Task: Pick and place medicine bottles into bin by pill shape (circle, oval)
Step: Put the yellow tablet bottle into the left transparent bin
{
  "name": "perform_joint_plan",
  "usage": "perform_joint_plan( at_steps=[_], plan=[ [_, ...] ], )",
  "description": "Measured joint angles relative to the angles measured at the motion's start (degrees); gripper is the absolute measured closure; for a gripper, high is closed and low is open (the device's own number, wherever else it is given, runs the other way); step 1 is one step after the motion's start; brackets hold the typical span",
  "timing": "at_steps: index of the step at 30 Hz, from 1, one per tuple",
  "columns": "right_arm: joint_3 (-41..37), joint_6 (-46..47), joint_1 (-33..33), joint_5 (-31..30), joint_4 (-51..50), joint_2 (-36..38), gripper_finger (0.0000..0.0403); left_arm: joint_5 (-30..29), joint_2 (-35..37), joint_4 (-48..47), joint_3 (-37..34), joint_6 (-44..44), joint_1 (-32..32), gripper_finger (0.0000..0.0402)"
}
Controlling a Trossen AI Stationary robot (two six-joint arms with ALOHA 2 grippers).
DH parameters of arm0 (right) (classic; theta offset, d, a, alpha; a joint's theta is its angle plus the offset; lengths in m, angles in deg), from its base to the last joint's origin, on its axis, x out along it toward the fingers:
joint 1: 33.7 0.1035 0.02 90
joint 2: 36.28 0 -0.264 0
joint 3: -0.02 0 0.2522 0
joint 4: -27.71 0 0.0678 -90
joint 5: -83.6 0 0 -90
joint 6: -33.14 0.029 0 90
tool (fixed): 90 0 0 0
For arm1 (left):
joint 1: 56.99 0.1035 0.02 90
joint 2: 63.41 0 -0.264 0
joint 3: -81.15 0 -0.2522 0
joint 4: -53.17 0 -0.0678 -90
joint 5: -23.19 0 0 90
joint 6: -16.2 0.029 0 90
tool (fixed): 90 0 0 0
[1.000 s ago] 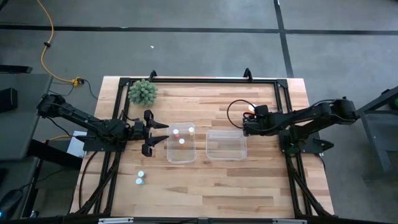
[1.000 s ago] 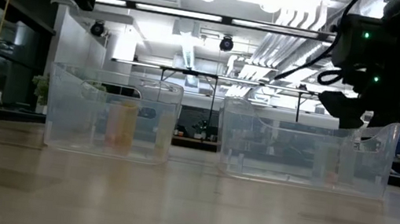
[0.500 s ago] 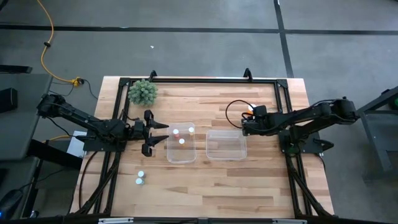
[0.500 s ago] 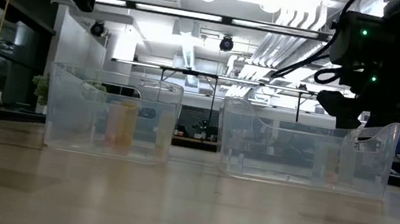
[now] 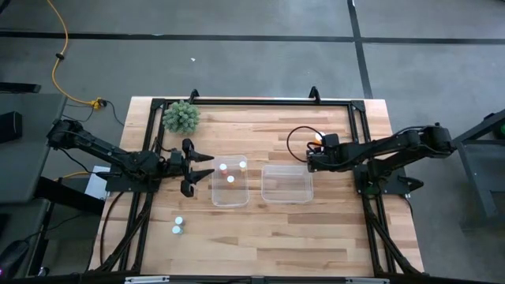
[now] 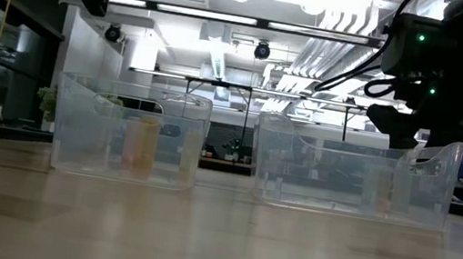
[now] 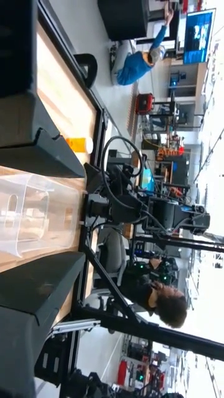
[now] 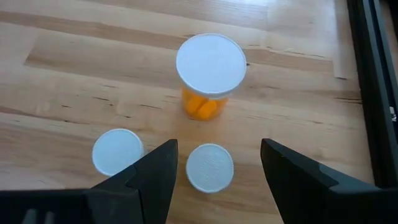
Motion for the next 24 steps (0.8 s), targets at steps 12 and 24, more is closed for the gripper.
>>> perform_joint_plan(
  at_steps=[12, 24],
  plan=[
    [0.0, -0.59, -2.37, 4.01, 1.4, -3.49, 0.0179, 0.0, -0.02, -0.02, 0.0, 0.0, 0.0, 0.0206],
    [0.0, -2.6, -3.06, 4.5, 2.81, -3.76, 0.0179, 0.0, -0.02, -0.03, 0.0, 0.0, 0.0, 0.0206]
  ],
)
